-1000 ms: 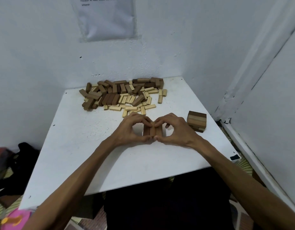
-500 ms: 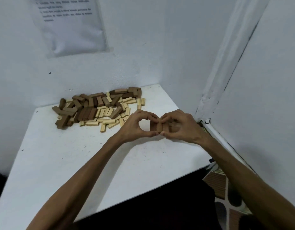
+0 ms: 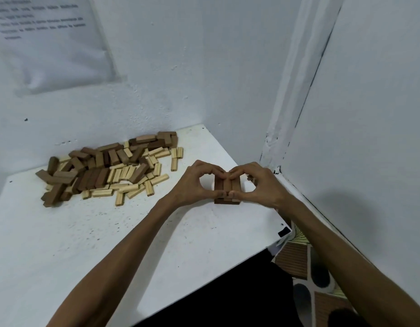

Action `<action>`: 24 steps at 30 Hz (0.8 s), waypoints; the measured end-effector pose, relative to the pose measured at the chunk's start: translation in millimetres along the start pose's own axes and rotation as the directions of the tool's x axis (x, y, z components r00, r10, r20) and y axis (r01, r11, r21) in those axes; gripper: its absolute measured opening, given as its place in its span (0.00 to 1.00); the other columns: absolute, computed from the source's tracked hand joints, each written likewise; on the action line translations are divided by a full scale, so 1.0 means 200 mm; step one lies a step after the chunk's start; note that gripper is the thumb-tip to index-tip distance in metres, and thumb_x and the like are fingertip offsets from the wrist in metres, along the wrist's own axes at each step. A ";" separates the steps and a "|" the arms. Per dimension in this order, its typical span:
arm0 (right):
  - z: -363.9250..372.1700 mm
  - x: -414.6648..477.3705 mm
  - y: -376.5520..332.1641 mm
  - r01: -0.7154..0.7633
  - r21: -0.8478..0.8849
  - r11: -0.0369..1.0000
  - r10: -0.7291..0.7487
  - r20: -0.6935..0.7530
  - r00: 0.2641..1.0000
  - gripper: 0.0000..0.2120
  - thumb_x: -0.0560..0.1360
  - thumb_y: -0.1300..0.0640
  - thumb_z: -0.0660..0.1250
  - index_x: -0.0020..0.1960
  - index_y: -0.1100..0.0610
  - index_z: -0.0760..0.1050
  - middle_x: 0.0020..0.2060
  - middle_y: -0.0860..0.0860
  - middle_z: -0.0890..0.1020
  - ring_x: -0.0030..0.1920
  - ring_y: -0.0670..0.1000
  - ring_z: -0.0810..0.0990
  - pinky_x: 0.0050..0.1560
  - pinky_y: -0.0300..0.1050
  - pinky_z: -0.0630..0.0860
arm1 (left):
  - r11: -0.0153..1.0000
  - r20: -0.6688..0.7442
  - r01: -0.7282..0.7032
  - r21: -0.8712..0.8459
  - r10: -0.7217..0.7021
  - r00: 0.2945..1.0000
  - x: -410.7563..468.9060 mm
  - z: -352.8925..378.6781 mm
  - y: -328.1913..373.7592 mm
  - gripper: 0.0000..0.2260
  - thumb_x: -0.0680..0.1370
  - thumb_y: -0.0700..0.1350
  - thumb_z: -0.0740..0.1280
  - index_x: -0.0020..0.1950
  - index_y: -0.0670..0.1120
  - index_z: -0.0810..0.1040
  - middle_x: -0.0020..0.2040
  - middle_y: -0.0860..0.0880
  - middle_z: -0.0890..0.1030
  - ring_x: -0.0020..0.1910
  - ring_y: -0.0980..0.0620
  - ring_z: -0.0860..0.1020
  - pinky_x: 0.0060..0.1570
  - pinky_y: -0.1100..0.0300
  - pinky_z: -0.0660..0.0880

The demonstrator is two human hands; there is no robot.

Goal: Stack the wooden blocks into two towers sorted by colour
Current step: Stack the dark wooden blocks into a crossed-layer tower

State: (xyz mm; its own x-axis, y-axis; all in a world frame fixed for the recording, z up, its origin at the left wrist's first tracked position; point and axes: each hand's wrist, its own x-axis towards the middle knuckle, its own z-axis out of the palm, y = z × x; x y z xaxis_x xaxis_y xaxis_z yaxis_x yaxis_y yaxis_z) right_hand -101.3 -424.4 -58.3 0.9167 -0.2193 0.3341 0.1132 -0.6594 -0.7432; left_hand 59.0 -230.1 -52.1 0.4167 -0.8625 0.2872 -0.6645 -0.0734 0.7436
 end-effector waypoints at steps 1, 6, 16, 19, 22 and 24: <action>0.00 0.00 0.01 0.005 -0.001 1.000 -0.005 -0.002 1.000 0.20 0.68 0.53 0.84 0.57 0.48 0.83 0.58 0.38 0.83 0.63 0.47 0.78 0.53 0.38 0.73 | 1.000 0.000 0.002 0.000 -0.002 1.000 0.00 0.00 0.00 0.18 0.69 0.48 0.83 0.57 0.54 0.84 0.60 0.61 0.83 0.64 0.54 0.73 0.62 0.58 0.72; 0.01 0.00 0.04 0.020 -0.012 1.000 -0.020 0.007 1.000 0.20 0.68 0.53 0.83 0.58 0.48 0.82 0.59 0.39 0.83 0.63 0.47 0.78 0.55 0.39 0.73 | 1.000 -0.004 -0.005 0.008 0.005 1.000 0.01 0.01 -0.02 0.18 0.69 0.48 0.83 0.57 0.53 0.84 0.60 0.60 0.83 0.65 0.54 0.74 0.64 0.53 0.72; 0.01 0.00 0.06 -0.016 0.023 1.000 0.015 0.030 0.999 0.21 0.69 0.54 0.83 0.59 0.47 0.81 0.61 0.40 0.82 0.65 0.48 0.78 0.58 0.45 0.75 | 1.000 0.016 0.021 -0.013 -0.021 1.000 0.01 0.04 -0.05 0.20 0.70 0.49 0.81 0.61 0.54 0.83 0.61 0.60 0.82 0.64 0.54 0.73 0.56 0.71 0.66; 0.01 -0.01 0.06 -0.040 0.020 0.999 0.040 0.037 0.999 0.24 0.69 0.53 0.82 0.63 0.46 0.79 0.60 0.40 0.82 0.65 0.48 0.78 0.58 0.45 0.75 | 0.998 0.029 0.061 0.002 -0.061 0.998 0.00 0.04 -0.05 0.25 0.68 0.58 0.76 0.65 0.56 0.80 0.60 0.63 0.79 0.63 0.54 0.73 0.56 0.67 0.68; 0.01 -0.01 0.05 -0.052 0.001 0.999 0.052 0.045 0.998 0.27 0.70 0.52 0.82 0.66 0.46 0.77 0.60 0.40 0.81 0.64 0.48 0.78 0.59 0.47 0.78 | 0.998 0.028 0.064 0.014 -0.065 0.998 -0.01 0.04 -0.05 0.28 0.68 0.60 0.76 0.67 0.57 0.77 0.60 0.64 0.78 0.62 0.54 0.74 0.56 0.61 0.70; 0.02 -0.01 0.05 -0.053 -0.001 0.999 0.053 0.047 0.997 0.28 0.70 0.51 0.82 0.67 0.47 0.77 0.61 0.40 0.81 0.65 0.48 0.78 0.59 0.48 0.78 | 0.998 0.026 0.065 0.006 -0.066 0.997 -0.01 0.05 -0.05 0.29 0.68 0.60 0.76 0.68 0.56 0.77 0.61 0.65 0.78 0.62 0.55 0.74 0.56 0.60 0.71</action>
State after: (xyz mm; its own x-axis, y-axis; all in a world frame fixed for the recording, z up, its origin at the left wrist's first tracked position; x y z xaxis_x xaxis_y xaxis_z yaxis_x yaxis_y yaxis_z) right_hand -100.8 -428.9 -68.7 0.9385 -0.2196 0.2664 0.0640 -0.6476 -0.7593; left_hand 59.5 -232.5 -65.8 0.4428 -0.8688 0.2217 -0.6398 -0.1329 0.7570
